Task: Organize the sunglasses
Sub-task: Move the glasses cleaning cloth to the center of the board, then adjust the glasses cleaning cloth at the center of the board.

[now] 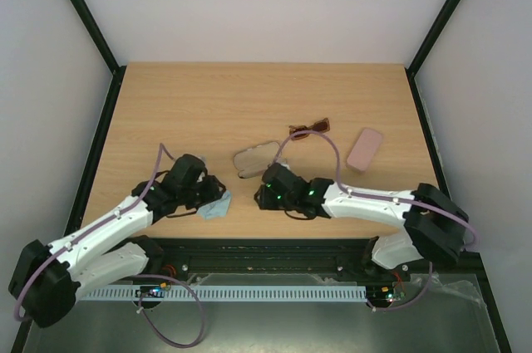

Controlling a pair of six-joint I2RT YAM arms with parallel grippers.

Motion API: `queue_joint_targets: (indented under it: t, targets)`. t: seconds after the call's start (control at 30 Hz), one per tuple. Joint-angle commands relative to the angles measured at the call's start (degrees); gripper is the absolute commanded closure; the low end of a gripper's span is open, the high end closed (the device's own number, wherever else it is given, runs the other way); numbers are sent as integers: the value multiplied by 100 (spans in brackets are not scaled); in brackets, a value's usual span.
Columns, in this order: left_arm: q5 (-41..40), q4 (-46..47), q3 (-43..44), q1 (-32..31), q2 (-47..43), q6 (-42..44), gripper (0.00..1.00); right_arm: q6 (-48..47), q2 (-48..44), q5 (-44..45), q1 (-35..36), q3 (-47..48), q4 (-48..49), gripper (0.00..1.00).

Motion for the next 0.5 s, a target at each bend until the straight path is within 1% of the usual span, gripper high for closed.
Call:
queue_joint_targets:
  t: [0.0, 0.03, 0.1, 0.17, 0.27, 0.4, 0.47]
  targets:
    - [-1098, -710, -365, 277, -301, -140, 61, 592, 607, -215, 526, 47, 1138, 59]
    - [-1120, -688, -442, 335, -319, -172, 69, 768, 790, -213, 601, 109, 1346, 59]
    - [-951, -506, -612, 431, -278, -63, 76, 1016, 1216, -127, 696, 278, 1664, 61]
    - [-746, -320, -739, 523, -148, 82, 78, 1188, 1508, -43, 728, 426, 1895, 64]
    - [-662, -84, -839, 654, 119, 239, 84, 1288, 1784, 180, 733, 534, 2203, 67]
    - [-490, 267, -947, 708, 408, 350, 86, 1186, 2089, 408, 736, 797, 2139, 69]
    - [-312, 411, -962, 725, 546, 388, 86, 1114, 2344, 435, 727, 988, 1943, 69]
